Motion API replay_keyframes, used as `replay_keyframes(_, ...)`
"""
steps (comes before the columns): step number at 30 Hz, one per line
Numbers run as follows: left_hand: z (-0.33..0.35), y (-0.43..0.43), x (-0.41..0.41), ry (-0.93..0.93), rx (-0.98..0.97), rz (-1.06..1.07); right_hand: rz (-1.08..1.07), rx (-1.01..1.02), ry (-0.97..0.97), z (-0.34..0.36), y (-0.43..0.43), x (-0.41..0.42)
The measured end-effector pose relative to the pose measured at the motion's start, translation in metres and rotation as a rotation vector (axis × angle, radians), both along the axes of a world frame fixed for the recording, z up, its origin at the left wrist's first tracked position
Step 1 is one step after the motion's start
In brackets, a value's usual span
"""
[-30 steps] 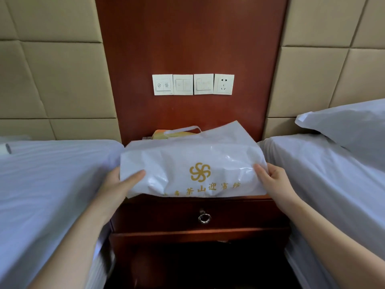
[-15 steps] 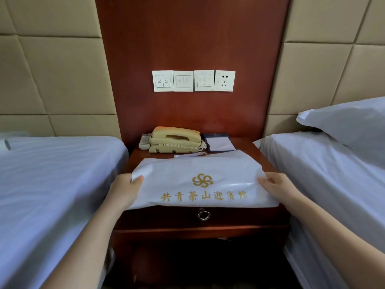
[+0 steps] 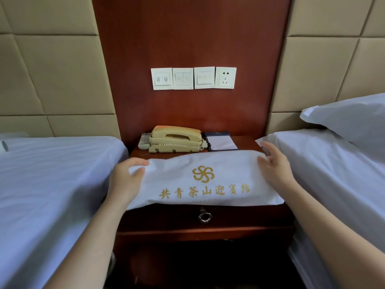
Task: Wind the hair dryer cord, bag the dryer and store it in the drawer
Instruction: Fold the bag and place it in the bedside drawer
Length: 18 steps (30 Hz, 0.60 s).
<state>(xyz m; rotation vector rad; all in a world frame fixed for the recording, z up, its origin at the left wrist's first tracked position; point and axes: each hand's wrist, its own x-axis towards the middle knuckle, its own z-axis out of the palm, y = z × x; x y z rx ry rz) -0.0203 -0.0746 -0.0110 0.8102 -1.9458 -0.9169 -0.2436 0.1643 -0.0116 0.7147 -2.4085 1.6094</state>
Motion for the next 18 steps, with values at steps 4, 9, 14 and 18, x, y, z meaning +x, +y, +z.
replay_keyframes(4,-0.003,0.004,-0.001,0.022,-0.147,0.144,-0.052,-0.04,0.179,0.001,-0.001,0.006)
replay_keyframes(9,-0.017,-0.007,0.002,-0.345,-0.034,0.077,-0.083,0.382,0.117,-0.017,0.001,0.005)
replay_keyframes(14,-0.001,0.022,0.002,-0.907,-0.336,0.277,-0.183,0.938,0.384,-0.002,0.005,0.023)
replay_keyframes(18,-0.004,0.048,-0.02,-0.756,-0.625,0.081,-0.053,0.87,0.519,-0.001,-0.01,0.04)
